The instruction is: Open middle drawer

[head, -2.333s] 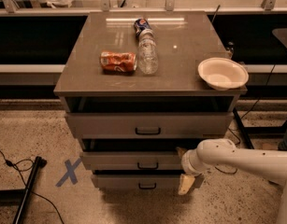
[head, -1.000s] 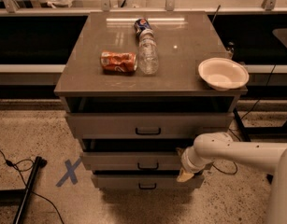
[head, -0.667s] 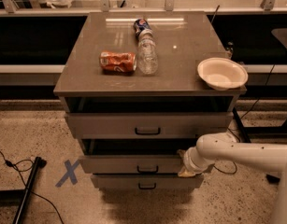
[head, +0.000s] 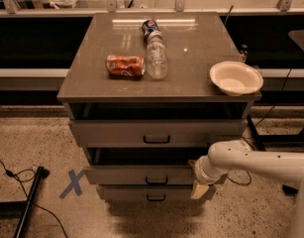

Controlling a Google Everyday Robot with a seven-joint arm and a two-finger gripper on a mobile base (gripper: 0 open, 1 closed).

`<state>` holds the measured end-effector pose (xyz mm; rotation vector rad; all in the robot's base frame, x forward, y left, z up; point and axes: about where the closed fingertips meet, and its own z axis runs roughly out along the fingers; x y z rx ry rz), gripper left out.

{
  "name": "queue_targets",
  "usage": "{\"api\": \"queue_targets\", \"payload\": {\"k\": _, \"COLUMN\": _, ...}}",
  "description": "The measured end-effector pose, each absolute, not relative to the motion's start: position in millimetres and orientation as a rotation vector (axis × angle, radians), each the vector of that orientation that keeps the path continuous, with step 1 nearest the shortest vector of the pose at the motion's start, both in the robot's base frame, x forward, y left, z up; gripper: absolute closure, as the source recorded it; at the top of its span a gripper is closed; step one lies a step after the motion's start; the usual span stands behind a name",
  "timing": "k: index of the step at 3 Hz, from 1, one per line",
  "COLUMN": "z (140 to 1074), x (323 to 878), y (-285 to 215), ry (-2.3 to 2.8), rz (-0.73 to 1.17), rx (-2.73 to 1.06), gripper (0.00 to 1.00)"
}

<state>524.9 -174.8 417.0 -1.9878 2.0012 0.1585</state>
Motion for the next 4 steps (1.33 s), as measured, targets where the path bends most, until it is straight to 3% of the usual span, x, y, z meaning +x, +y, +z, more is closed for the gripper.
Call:
{"api": "queue_targets", "payload": {"k": 1, "z": 417.5, "x": 524.9, "y": -174.8, "ry": 2.001, "rz": 0.159, "rx": -1.988, "gripper": 0.02}}
{"api": "queue_targets", "payload": {"k": 3, "z": 429.8, "x": 534.0, "y": -179.7, "ry": 1.996, "rz": 0.194, "rx": -2.003, "gripper": 0.03}}
{"api": "queue_targets", "payload": {"k": 4, "z": 432.3, "x": 539.0, "y": -182.4, "ry": 1.997, "rz": 0.228, "rx": -2.012, "gripper": 0.12}}
